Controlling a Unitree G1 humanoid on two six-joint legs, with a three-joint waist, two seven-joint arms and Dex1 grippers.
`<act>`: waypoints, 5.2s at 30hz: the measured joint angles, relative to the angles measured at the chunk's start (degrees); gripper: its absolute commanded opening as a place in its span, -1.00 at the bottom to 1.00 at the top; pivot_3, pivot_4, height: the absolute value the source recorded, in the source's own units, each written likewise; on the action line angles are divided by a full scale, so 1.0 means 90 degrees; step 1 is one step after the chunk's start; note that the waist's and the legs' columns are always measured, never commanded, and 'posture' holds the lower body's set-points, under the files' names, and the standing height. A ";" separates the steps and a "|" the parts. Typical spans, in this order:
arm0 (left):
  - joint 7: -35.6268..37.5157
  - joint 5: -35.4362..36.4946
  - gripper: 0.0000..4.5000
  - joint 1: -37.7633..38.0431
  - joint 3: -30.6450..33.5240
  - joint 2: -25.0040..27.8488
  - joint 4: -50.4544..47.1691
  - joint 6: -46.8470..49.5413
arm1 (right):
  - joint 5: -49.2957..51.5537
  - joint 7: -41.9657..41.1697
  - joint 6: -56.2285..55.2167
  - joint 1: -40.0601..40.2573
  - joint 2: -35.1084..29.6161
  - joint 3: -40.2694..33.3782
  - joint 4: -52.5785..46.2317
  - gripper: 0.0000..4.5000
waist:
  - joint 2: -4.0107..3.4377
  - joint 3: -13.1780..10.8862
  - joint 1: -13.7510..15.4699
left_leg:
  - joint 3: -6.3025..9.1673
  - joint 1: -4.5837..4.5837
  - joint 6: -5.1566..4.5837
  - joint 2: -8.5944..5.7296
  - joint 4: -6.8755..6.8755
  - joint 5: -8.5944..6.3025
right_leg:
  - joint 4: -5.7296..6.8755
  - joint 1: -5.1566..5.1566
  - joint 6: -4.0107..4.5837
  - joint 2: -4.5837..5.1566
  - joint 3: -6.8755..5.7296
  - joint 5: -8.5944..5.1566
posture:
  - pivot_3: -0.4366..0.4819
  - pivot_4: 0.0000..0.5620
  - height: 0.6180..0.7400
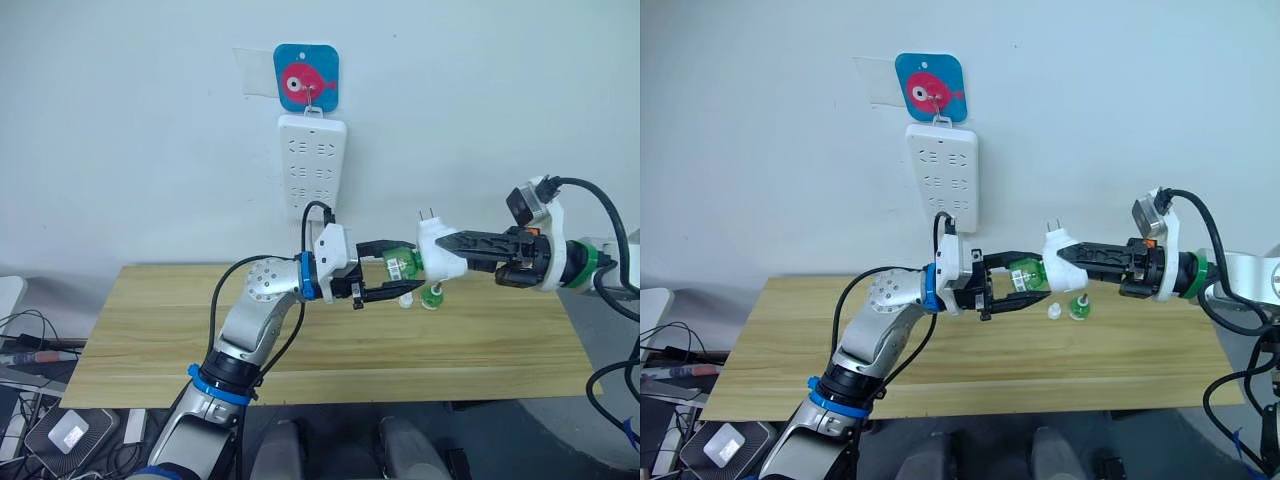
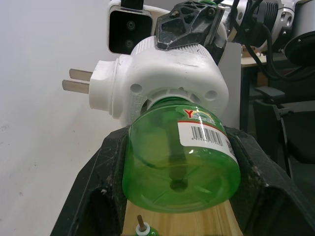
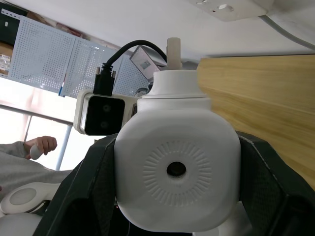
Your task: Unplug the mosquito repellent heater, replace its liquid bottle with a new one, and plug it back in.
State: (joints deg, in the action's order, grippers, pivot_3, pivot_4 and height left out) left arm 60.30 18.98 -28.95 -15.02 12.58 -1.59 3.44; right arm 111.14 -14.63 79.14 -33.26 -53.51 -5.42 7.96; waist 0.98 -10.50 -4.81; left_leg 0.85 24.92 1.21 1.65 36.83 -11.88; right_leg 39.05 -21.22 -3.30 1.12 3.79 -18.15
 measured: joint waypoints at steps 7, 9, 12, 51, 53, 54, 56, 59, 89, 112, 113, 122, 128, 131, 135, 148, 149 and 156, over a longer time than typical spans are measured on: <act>0.0042 -0.0003 0.01 -0.0001 -0.0115 -0.0066 -0.0007 0.0020 | -0.0027 0.0026 -0.0104 0.0004 0.0171 0.0174 -0.0514 0.98 | 0.0001 0.0000 0.0000 | 0.0002 0.0001 0.0000 0.0000 0.0000 0.0000 | 0.0000 0.0000 0.0000 0.0000 0.0000 0.0000 | -0.33 -0.42 1.00; 0.0039 -0.0009 0.01 -0.0002 -0.0185 -0.0108 -0.0007 0.0028 | -0.0023 -0.0006 -0.0103 0.0004 0.0214 0.0252 -0.0598 0.98 | 0.0001 -0.0001 0.0000 | 0.0004 0.0003 0.0000 0.0000 0.0000 0.0000 | 0.0000 -0.0002 0.0000 0.0000 0.0000 0.0000 | -0.33 -0.42 1.00; 0.0024 0.0006 0.01 -0.0002 -0.0181 -0.0103 -0.0019 0.0027 | -0.0023 -0.0006 -0.0116 0.0006 0.0148 0.0251 -0.0595 0.98 | 0.0001 0.0000 0.0001 | 0.0004 0.0003 0.0000 0.0001 0.0000 0.0000 | 0.0000 -0.0002 0.0000 0.0000 0.0000 0.0000 | -0.33 -0.41 1.00; -0.0228 0.0536 0.01 0.0182 0.0078 0.0283 -0.0434 0.0817 | -0.3175 -0.3137 -0.0119 0.0944 -0.1524 -0.0467 -0.0316 -0.51 | 0.0004 -0.0022 0.0007 | 0.0006 -0.0001 -0.0002 0.0001 -0.0016 -0.0003 | -0.0012 -0.0007 -0.0001 -0.0002 0.0008 -0.0002 | -0.33 -0.37 1.00; -0.0215 0.0543 0.01 0.0182 0.0080 0.0307 -0.0436 0.0821 | -0.3233 -0.3204 -0.0009 0.0776 -0.1349 -0.0473 -0.0260 -0.84 | 0.0004 -0.0022 0.0006 | 0.0006 -0.0002 -0.0002 0.0001 -0.0017 -0.0003 | -0.0012 -0.0009 -0.0001 -0.0001 0.0012 -0.0002 | -0.33 -0.37 1.00; -0.0203 0.0550 0.01 0.0181 0.0080 0.0313 -0.0442 0.0826 | -0.3229 -0.3186 0.0099 0.0591 -0.1131 -0.0481 -0.0187 -0.99 | 0.0005 -0.0023 -0.0007 | 0.0006 -0.0002 -0.0001 0.0001 -0.0016 -0.0003 | -0.0011 -0.0010 -0.0001 -0.0002 0.0014 -0.0002 | -0.32 -0.37 1.00; -0.0180 0.0560 0.01 0.0188 0.0078 0.0319 -0.0476 0.0834 | -0.3213 -0.3121 0.0210 0.0431 -0.0965 -0.0501 -0.0143 -0.99 | 0.0002 -0.0025 -0.0004 | 0.0007 -0.0003 -0.0002 0.0000 -0.0015 -0.0003 | -0.0008 -0.0010 -0.0001 -0.0001 0.0014 -0.0002 | -0.32 -0.38 1.00; -0.0102 0.0589 0.01 0.0216 0.0074 0.0329 -0.0572 0.0872 | -0.3024 -0.2864 0.0467 0.0061 -0.0589 -0.0530 -0.0107 -0.99 | 0.0002 -0.0025 -0.0002 | 0.0007 -0.0002 -0.0001 0.0000 -0.0015 -0.0003 | -0.0007 -0.0009 -0.0001 -0.0001 0.0013 -0.0002 | -0.30 -0.38 1.00; -0.0223 0.0555 0.01 0.0386 0.0075 0.0239 -0.0698 0.0923 | -0.1608 -0.1416 0.0857 -0.0125 -0.0180 -0.0732 -0.0316 -0.99 | 0.0002 -0.0025 0.0008 | 0.0006 0.0000 -0.0002 0.0000 -0.0016 -0.0003 | -0.0009 -0.0010 -0.0001 -0.0001 0.0012 -0.0002 | -0.29 -0.40 1.00; -0.0182 0.0627 0.01 0.0247 0.0028 0.0163 -0.0768 0.1160 | -0.4236 -0.2302 0.0290 -0.0777 0.1200 -0.0437 0.0696 -0.99 | 0.0002 -0.0025 0.0000 | 0.0011 0.0002 -0.0001 0.0001 -0.0017 -0.0003 | -0.0007 -0.0014 0.0000 -0.0001 0.0013 -0.0001 | -0.26 -0.38 1.00; -0.0240 0.0641 0.01 0.0203 0.0033 0.0127 -0.0768 0.1213 | -0.4236 -0.2299 0.0361 -0.0753 0.1277 -0.0442 0.0630 -0.99 | 0.0001 -0.0025 0.0022 | 0.0014 0.0004 -0.0001 0.0000 -0.0017 -0.0003 | -0.0007 -0.0013 -0.0001 0.0000 0.0010 -0.0001 | -0.25 -0.38 1.00; -0.0516 0.0662 0.01 0.0137 0.0243 0.0176 -0.0765 0.1299 | -0.3169 -0.2216 0.1427 0.0471 0.1210 -0.0773 -0.0851 -0.99 | 0.0001 -0.0025 0.0168 | 0.0030 0.0007 -0.0001 -0.0001 -0.0012 -0.0003 | -0.0007 -0.0011 -0.0001 0.0001 0.0005 -0.0001 | -0.25 -0.36 1.00; -0.0507 0.0655 0.01 0.0152 0.0215 0.0209 -0.0762 0.1281 | -0.1338 -0.1503 0.1035 0.0627 0.0485 -0.0668 -0.1195 -0.99 | 0.0002 -0.0026 0.0150 | 0.0018 0.0005 -0.0002 0.0000 -0.0008 -0.0003 | -0.0004 -0.0009 -0.0001 -0.0003 0.0004 -0.0001 | -0.29 -0.37 1.00; -0.0485 0.0651 0.01 0.0152 0.0214 0.0243 -0.0739 0.1258 | -0.0436 -0.1178 0.0627 0.0523 -0.0065 -0.0367 -0.1247 -0.99 | 0.0004 -0.0027 0.0145 | 0.0004 0.0006 -0.0002 0.0000 -0.0010 -0.0004 | -0.0008 -0.0010 -0.0001 -0.0003 0.0007 -0.0001 | -0.31 -0.37 1.00; -0.0454 0.0651 0.01 0.0144 0.0220 0.0259 -0.0622 0.1224 | -0.0038 -0.1115 0.0269 0.0249 -0.0361 -0.0104 -0.1317 -0.99 | 0.0004 -0.0027 0.0138 | 0.0002 0.0005 -0.0002 0.0001 -0.0010 -0.0004 | -0.0008 -0.0011 -0.0001 -0.0003 0.0006 -0.0002 | -0.32 -0.38 1.00; -0.0375 0.0582 0.01 0.0183 0.0172 0.0353 -0.0451 0.1245 | -0.0218 0.0257 -0.0779 -0.0995 0.0462 0.0495 -0.1187 -0.99 | 0.0004 -0.0027 0.0043 | 0.0023 0.0012 -0.0002 0.0002 -0.0012 -0.0004 | -0.0010 -0.0016 -0.0001 0.0001 0.0008 -0.0001 | -0.31 -0.38 1.00; -0.0374 0.0582 0.01 0.0210 0.0133 0.0354 -0.0462 0.1262 | -0.0339 0.0240 -0.0786 -0.1046 0.0492 0.0495 -0.1157 -0.99 | 0.0004 -0.0027 0.0043 | 0.0026 0.0012 -0.0002 0.0002 -0.0012 -0.0004 | -0.0010 -0.0016 -0.0001 0.0001 0.0006 -0.0001 | -0.30 -0.38 1.00; -0.0368 0.0590 0.01 0.0365 0.0073 0.0416 -0.0524 0.1490 | -0.1348 -0.0095 -0.0772 -0.1154 0.0647 0.0501 -0.1139 -0.99 | 0.0003 -0.0027 0.0014 | 0.0030 0.0012 -0.0002 0.0003 -0.0014 -0.0004 | -0.0008 -0.0018 -0.0001 0.0000 0.0007 -0.0001 | -0.29 -0.38 1.00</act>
State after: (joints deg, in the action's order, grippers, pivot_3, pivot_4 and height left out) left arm 56.99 24.29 -25.66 -14.37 16.33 -6.31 16.85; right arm 99.01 -15.49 72.18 -43.65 -47.69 -0.91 -2.29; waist 1.01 -10.75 -4.68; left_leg 1.12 25.03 1.19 1.68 36.70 -11.91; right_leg 38.97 -21.39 -3.30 1.11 3.85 -18.17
